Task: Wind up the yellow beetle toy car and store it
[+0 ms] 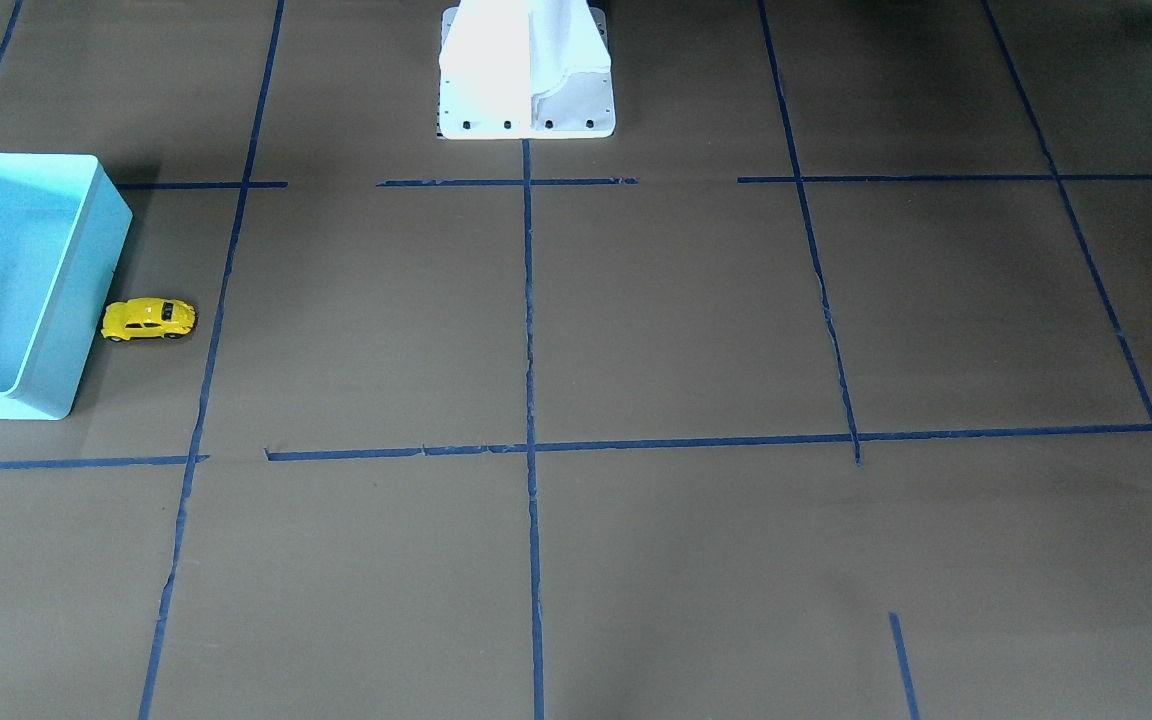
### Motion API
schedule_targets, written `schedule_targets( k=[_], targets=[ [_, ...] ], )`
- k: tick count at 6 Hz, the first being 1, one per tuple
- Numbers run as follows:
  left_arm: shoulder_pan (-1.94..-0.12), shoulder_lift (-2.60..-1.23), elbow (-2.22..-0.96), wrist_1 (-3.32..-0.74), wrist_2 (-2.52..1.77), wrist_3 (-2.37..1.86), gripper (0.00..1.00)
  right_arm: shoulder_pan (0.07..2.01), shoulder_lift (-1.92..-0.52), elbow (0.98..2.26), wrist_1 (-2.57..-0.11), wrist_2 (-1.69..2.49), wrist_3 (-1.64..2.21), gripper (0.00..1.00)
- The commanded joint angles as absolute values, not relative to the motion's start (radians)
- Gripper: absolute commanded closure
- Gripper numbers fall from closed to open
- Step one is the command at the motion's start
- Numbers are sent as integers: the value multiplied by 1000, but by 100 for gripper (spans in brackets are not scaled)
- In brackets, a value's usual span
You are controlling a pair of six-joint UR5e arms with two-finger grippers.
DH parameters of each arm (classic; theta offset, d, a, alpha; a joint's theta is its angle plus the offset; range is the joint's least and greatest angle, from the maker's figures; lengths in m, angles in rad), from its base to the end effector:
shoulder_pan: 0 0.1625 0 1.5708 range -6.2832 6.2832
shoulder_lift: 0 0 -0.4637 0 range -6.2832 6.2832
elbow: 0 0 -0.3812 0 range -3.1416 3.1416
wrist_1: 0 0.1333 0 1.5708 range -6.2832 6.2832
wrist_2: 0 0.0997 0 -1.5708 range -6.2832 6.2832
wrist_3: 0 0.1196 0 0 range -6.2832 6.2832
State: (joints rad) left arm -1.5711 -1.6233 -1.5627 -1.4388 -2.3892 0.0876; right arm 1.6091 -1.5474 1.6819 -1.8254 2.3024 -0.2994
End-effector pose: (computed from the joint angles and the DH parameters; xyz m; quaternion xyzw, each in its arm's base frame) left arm -0.0461 -0.4973 0.6988 -0.0227 0.3989 0.0226 0.9164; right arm 0.0716 -0.4745 0.6753 0.0048 -0.3614 -0.1001 0.9270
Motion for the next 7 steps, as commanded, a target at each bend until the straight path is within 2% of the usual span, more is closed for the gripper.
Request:
schedule_targets(
  k=[1,7],
  targets=[
    [-1614,-1614,-1574,-1448,-2445,34,0,1609,-1548,1695,-1825,2303,-298,0],
    [-1614,-1605,-1575,-1450,-2437,37,0,1609,-1560,1690,-1830,2313,-213,0]
  ],
)
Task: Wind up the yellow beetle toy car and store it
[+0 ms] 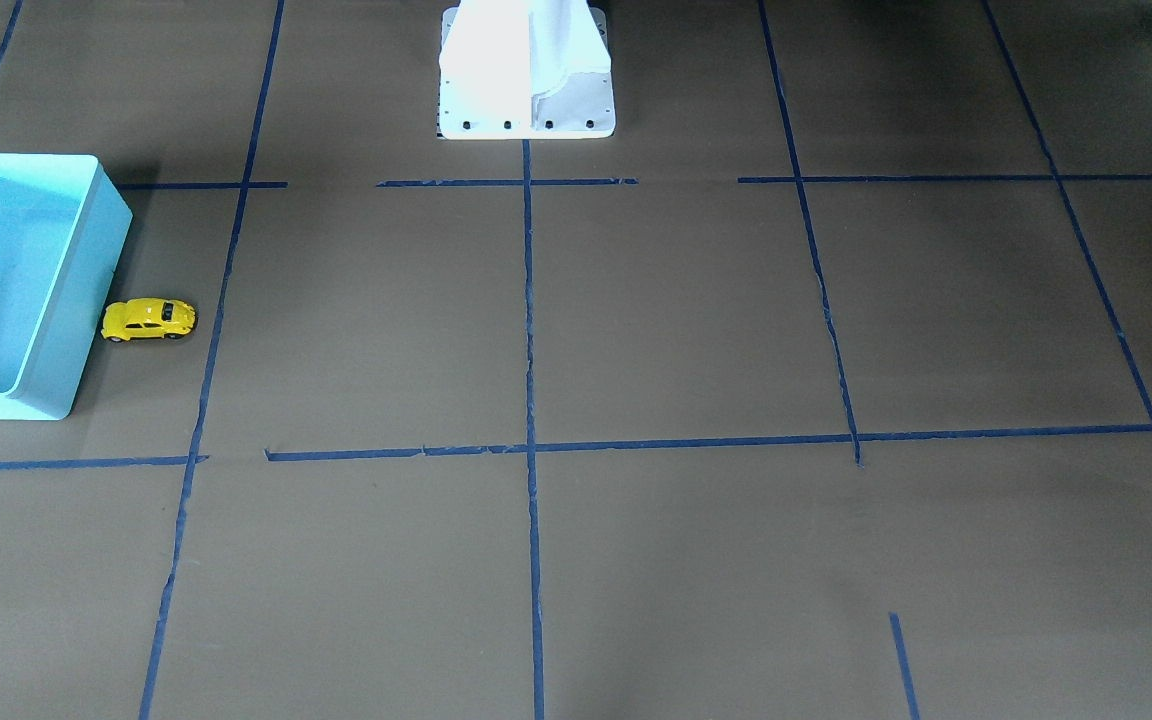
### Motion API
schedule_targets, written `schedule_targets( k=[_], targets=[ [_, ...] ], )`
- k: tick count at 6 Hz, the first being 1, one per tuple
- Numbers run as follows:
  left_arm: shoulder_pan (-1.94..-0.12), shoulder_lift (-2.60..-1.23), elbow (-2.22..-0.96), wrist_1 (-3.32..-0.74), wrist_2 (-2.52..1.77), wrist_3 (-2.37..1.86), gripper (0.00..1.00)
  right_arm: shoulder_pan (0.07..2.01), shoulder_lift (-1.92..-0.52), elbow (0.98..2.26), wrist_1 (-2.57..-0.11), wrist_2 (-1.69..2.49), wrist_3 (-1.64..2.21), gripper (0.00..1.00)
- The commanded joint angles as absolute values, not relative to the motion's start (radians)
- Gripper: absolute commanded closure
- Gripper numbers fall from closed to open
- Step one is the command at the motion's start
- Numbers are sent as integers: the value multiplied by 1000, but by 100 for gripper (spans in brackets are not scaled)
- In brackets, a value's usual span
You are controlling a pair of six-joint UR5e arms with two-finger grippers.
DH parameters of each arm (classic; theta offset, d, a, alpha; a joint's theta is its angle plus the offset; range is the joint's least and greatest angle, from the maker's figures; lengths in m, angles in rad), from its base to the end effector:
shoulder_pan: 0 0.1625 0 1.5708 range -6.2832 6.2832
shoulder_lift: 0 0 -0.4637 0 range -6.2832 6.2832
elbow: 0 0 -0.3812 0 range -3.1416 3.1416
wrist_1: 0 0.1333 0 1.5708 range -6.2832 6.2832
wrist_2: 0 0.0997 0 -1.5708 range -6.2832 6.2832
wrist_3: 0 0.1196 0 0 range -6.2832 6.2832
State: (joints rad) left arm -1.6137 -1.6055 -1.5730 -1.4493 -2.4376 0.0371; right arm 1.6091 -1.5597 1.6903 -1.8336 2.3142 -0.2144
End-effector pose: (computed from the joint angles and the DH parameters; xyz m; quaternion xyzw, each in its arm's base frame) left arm -0.0631 -0.4876 0.6974 -0.0216 0.4208 -0.0204 0.9067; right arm 0.0703 -0.4680 0.6769 -0.0154 -0.3673 -0.0579 0.9282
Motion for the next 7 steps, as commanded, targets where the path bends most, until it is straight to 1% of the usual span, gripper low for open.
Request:
schedule_targets(
  k=[1,7],
  targets=[
    [-1614,-1603,-1565,-1450,-2437,35,0,1609,-1560,1687,-1825,2312,-215,0],
    [-1614,-1603,-1569,-1450,-2436,37,0,1609,-1554,1716,-1824,2312,-232,0]
  ],
)
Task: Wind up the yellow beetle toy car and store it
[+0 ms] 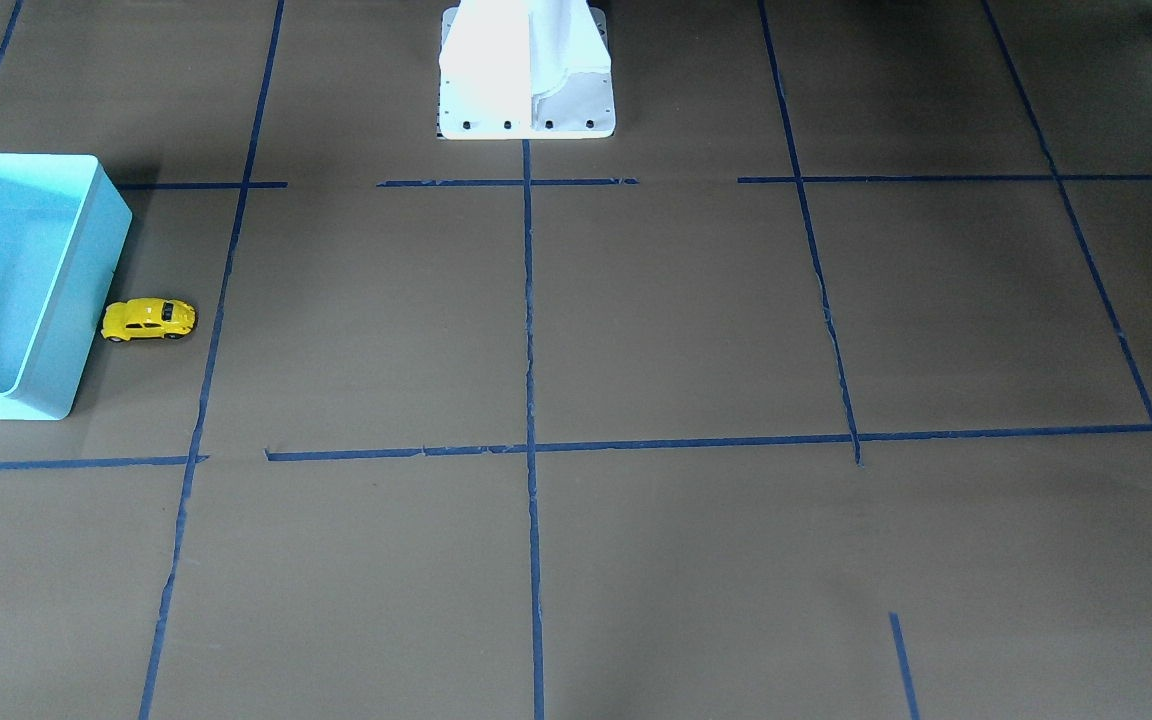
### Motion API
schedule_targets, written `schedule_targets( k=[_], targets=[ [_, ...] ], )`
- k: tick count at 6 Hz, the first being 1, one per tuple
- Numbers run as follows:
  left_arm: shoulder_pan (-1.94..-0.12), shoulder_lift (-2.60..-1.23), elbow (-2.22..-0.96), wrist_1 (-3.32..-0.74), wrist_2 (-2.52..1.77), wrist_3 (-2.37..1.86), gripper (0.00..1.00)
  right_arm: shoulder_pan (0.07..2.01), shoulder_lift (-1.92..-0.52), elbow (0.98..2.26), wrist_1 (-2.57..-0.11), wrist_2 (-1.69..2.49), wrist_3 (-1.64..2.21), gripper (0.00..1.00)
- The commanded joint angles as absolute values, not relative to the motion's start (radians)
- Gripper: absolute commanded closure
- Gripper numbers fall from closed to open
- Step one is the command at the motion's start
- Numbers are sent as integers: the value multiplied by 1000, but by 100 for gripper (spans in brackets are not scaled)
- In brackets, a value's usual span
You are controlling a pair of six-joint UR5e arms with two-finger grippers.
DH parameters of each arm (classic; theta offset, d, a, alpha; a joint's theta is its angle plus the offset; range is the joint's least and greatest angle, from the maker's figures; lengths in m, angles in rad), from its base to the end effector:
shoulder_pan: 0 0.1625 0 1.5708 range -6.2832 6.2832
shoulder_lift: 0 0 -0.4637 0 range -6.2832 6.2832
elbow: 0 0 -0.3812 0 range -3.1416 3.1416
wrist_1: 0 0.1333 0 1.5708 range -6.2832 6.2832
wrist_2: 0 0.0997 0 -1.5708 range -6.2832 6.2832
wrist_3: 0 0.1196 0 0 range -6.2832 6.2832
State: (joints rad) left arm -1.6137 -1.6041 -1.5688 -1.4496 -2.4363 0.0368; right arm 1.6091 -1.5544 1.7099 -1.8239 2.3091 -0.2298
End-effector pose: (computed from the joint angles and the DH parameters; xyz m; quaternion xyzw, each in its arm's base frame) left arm -0.0632 -0.4865 0.7002 -0.0241 0.4202 -0.0216 0.9068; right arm 0.0710 -0.4724 0.6649 0.0031 -0.3632 -0.0715 0.9289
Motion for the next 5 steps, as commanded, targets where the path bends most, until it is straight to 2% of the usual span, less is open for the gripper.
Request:
schedule_targets(
  k=[1,2,4,5],
  targets=[
    [-1614,-1603,-1569,-1450,-2436,37,0,1606,-1555,1735,-1819,2313,-236,0],
    [-1614,-1605,-1568,-1450,-2436,37,0,1553,-1549,1758,-1739,2307,-245,0],
    [-1614,-1605,-1569,-1450,-2436,37,0,1415,-1630,2002,-1700,2303,-256,0],
    [-1614,-1603,-1569,-1450,-2436,37,0,1287,-1618,2050,-1700,2257,-262,0]
  ],
)
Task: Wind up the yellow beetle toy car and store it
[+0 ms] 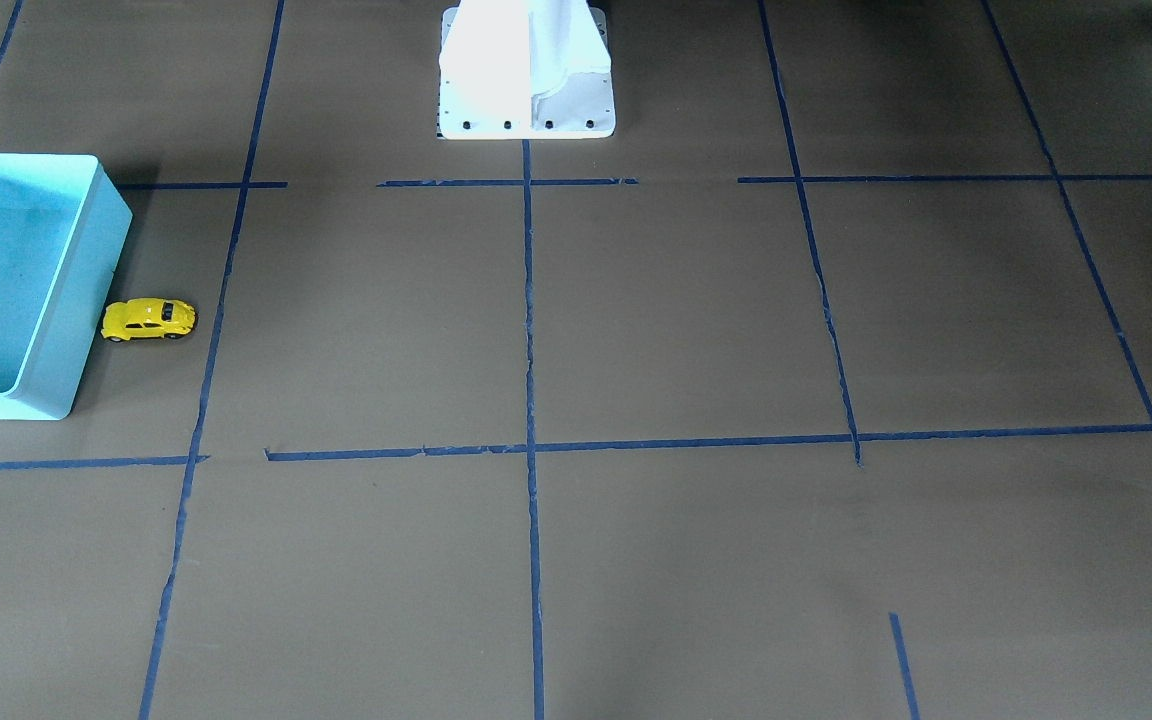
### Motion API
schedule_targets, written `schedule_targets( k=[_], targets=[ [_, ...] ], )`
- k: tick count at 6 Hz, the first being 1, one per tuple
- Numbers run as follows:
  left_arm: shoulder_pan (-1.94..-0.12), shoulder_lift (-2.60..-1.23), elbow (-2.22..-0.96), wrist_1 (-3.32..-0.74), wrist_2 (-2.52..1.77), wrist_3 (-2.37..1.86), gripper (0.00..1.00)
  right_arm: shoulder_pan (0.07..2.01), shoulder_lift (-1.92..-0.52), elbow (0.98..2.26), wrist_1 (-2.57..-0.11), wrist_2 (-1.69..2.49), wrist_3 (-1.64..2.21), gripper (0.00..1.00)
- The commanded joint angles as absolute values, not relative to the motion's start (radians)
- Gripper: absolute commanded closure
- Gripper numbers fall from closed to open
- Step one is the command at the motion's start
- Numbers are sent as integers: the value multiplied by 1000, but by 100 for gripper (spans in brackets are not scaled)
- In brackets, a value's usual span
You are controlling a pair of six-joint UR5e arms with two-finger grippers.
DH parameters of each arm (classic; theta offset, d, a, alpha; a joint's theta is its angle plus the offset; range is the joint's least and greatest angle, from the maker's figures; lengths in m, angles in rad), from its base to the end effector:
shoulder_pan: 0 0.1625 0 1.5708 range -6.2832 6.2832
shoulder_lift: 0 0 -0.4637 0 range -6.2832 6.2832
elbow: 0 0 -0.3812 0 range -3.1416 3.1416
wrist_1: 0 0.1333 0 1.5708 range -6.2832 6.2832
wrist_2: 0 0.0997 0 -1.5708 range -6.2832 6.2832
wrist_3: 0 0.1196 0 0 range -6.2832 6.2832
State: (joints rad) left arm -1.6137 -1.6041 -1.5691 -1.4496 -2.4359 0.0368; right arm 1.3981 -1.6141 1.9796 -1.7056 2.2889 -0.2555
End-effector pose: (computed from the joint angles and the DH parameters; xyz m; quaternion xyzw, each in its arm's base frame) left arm -0.0632 -0.4865 0.7001 -0.0239 0.4201 -0.0215 0.9069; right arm -0.0241 -0.4562 0.5544 0.1221 -0.3443 -0.2371 0.9002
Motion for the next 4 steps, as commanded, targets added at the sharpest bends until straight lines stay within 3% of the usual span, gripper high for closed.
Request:
schedule_targets(
  k=[1,4],
  targets=[
    [-1614,-1603,-1568,-1450,-2436,37,0,1159,-1574,2057,-1700,2249,-262,0],
    [-1614,-1603,-1569,-1450,-2436,35,0,893,-1523,2089,-1697,2033,-386,0]
  ],
)
